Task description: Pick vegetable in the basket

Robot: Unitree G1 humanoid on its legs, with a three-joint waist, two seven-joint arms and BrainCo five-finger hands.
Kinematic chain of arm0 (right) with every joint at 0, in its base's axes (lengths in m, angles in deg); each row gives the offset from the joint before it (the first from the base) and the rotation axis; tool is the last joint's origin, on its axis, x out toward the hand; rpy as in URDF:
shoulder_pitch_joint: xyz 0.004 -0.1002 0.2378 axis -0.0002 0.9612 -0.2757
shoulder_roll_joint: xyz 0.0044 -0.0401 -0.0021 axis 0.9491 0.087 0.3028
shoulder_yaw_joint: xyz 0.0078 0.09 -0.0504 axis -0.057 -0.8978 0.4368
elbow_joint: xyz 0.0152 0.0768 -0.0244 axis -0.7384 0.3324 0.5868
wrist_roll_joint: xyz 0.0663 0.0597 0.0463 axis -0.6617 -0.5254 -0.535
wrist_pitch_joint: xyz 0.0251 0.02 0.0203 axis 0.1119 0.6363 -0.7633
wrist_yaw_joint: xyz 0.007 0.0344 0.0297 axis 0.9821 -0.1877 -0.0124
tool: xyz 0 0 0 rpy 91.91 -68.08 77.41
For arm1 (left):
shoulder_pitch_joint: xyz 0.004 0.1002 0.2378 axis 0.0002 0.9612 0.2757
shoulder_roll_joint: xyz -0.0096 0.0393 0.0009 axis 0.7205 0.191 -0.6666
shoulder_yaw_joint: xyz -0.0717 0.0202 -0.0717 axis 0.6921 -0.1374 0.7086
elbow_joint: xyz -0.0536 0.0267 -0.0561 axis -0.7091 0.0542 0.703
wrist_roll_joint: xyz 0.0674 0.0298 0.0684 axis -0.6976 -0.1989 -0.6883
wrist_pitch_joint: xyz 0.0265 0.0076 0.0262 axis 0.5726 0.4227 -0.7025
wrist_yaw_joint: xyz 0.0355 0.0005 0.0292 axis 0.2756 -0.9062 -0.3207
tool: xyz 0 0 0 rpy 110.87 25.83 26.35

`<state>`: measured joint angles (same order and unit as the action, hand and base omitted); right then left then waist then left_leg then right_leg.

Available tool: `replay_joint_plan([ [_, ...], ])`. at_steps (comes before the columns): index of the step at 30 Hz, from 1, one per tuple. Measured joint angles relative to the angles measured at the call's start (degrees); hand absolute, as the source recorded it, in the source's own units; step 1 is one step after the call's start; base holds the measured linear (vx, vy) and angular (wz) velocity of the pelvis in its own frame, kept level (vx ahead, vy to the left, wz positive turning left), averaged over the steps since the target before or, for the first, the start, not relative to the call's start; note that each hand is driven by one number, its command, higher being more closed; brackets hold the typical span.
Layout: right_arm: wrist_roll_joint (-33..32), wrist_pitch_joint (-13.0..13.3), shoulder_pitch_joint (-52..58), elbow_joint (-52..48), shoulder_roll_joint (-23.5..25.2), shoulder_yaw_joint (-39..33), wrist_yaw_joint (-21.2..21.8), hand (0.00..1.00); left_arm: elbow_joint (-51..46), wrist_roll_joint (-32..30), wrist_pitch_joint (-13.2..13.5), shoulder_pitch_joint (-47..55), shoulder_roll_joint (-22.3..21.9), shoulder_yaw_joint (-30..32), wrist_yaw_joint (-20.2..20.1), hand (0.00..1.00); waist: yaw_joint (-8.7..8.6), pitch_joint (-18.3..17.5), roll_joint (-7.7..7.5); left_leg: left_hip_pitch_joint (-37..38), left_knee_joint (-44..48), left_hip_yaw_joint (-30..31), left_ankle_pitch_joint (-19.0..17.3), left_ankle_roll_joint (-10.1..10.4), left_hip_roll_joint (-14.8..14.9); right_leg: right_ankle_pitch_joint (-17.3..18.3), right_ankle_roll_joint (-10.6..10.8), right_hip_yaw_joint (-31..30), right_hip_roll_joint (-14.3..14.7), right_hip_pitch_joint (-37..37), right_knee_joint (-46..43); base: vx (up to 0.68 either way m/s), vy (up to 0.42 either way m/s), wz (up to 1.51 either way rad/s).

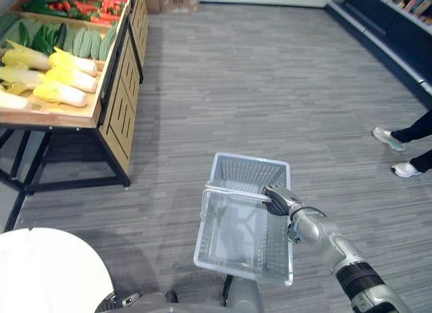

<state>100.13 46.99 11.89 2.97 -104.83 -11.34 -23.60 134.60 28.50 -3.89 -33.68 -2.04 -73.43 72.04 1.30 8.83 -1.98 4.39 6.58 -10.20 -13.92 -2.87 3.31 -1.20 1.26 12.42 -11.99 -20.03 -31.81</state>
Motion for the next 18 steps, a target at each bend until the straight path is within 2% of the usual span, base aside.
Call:
replay_joint_plan([
  [2,-0.1,0.4,0.0,0.2,0.5,-1.9,-0.1,1.0,-0.1,-0.5,0.0,-0.4,0.7,-0.3,-0.1,0.0,-0.49,0.0,0.0,0.3,-0.6,0.3,-0.2,0.2,0.4,0.0,0.2,1.8,0.0,-0.9,6.7,0.17,-0.026,0.02],
  [3,-0.2,0.5,-0.5,1.0,1.3,-3.6,-0.3,1.0,-0.2,-0.6,0.0,-1.1,0.7,-0.3,-0.1,0.0,-0.9,0.1,0.09,-0.1,-0.8,0.9,-0.4,0.5,0.7,-1.0,1.4,2.5,0.0,-1.3,14.1,0.27,-0.097,0.18],
  [4,-0.2,0.3,-1.3,2.5,1.8,-4.8,-0.7,1.0,-0.2,-0.9,0.0,-1.5,0.6,-0.4,-0.1,0.0,-1.31,0.1,0.1,0.0,-1.3,1.4,-0.6,0.9,1.1,-2.8,3.6,2.7,0.0,-1.3,22.7,0.38,-0.145,0.21],
  [5,-0.2,0.3,-1.5,3.0,1.8,-5.3,-0.9,1.0,-0.2,-1.0,0.0,-1.9,0.6,-0.4,0.0,0.0,-1.33,0.0,-0.06,0.2,-1.5,1.6,-0.8,1.3,1.4,-3.5,4.6,2.5,0.0,-1.3,26.9,0.37,-0.15,0.27],
  [6,-0.1,0.0,-1.6,4.1,1.8,-6.3,-1.5,1.0,-0.3,-1.1,0.0,-2.5,0.7,-0.5,0.0,0.0,-1.19,0.4,0.0,1.4,-1.7,2.2,-1.2,2.9,1.7,-3.7,5.0,2.2,-0.6,-1.8,30.8,0.49,-0.224,0.49],
  [7,0.0,-1.0,-1.7,4.7,1.8,-6.7,-1.9,1.0,-0.3,-1.1,0.0,-2.8,0.6,-0.8,0.0,0.0,-1.51,0.7,-0.01,2.9,-1.9,3.4,-2.2,4.4,2.3,-3.7,5.0,2.0,-1.6,-1.8,30.9,0.46,-0.226,0.57],
  [9,0.1,-1.8,-1.6,4.9,1.9,-6.7,-1.9,1.0,-0.6,-1.1,0.0,-2.6,0.9,-0.7,0.0,0.0,-2.42,0.2,-0.42,4.9,-2.4,4.7,-4.1,6.4,3.4,-3.4,4.7,1.9,-1.7,-0.9,30.1,0.49,-0.322,0.58],
  [10,0.7,-2.6,-1.6,5.1,1.6,-7.8,-1.9,1.0,-1.1,-1.1,-0.1,-2.6,0.7,0.0,0.2,0.0,-2.41,-0.8,1.89,5.5,-1.2,6.3,-6.0,8.9,7.4,-8.1,4.7,2.7,0.6,-1.6,26.1,0.72,-0.53,0.54],
  [11,0.7,-3.1,-2.5,6.5,1.7,-8.7,-1.9,1.0,-1.2,-1.1,0.1,-3.0,-0.6,1.0,0.6,0.0,-1.66,-2.0,4.34,2.1,4.2,7.9,-4.1,10.7,11.8,-6.1,2.1,4.7,4.0,-3.1,22.2,0.6,-0.453,0.36],
  [12,0.7,-3.3,-2.7,6.7,1.8,-8.7,-1.9,1.0,-1.2,-1.1,0.2,-3.1,-0.9,1.1,0.7,0.0,-1.31,-2.0,4.41,1.5,5.6,8.0,-3.4,10.8,12.3,-5.5,1.8,5.0,4.5,-3.1,21.9,0.61,-0.48,-0.04],
  [13,0.6,-3.6,-3.2,7.2,1.8,-8.7,-1.9,1.0,-1.2,-1.1,0.1,-3.4,-1.6,1.5,0.8,0.0,-0.51,-2.1,4.45,-1.7,13.1,8.4,0.3,10.5,14.1,-4.3,0.3,5.5,6.3,-2.2,21.3,0.63,-0.439,-0.06],
  [14,0.5,-3.6,-3.1,7.3,1.8,-8.8,-1.9,1.0,-0.6,-1.1,-0.1,-3.3,-2.1,1.6,0.8,0.0,-0.58,-2.0,4.44,-6.0,22.5,9.3,6.4,8.8,15.5,-1.9,-0.8,6.7,7.6,0.5,21.3,0.63,-0.439,0.02],
  [15,0.5,-3.7,-3.0,7.3,1.9,-8.8,-1.9,1.0,-0.6,-1.1,-0.2,-3.0,-2.3,1.7,0.8,0.0,-0.45,-2.0,4.31,-7.8,27.2,9.7,10.6,8.0,16.3,-0.7,-1.2,7.1,8.1,2.5,21.5,0.65,-0.335,0.17],
  [16,0.4,-3.8,-2.9,7.4,1.9,-8.8,-2.1,1.0,-0.7,-1.0,-0.2,-2.6,-2.8,2.3,0.9,0.0,0.17,-1.7,3.96,-11.5,37.4,9.9,16.4,6.7,17.6,1.0,-1.8,7.4,9.2,6.9,23.1,0.6,-0.315,0.03],
  [17,0.4,-4.4,-2.8,7.5,1.9,-8.9,-2.6,1.0,-1.4,-0.9,-0.1,-2.6,-2.9,3.1,0.9,0.0,1.44,-1.4,3.48,-15.4,47.7,9.2,13.9,5.5,18.3,1.7,-2.4,7.2,10.3,11.5,25.5,0.7,-0.367,-0.04],
  [18,0.4,-4.6,-2.8,7.7,1.9,-8.9,-2.6,1.0,-1.9,-0.9,-0.1,-2.7,-2.9,3.1,1.0,0.0,2.04,-1.3,3.45,-17.3,51.3,8.8,12.0,4.9,17.9,2.1,-2.6,7.1,10.6,13.5,26.5,0.5,-0.26,-0.07],
])
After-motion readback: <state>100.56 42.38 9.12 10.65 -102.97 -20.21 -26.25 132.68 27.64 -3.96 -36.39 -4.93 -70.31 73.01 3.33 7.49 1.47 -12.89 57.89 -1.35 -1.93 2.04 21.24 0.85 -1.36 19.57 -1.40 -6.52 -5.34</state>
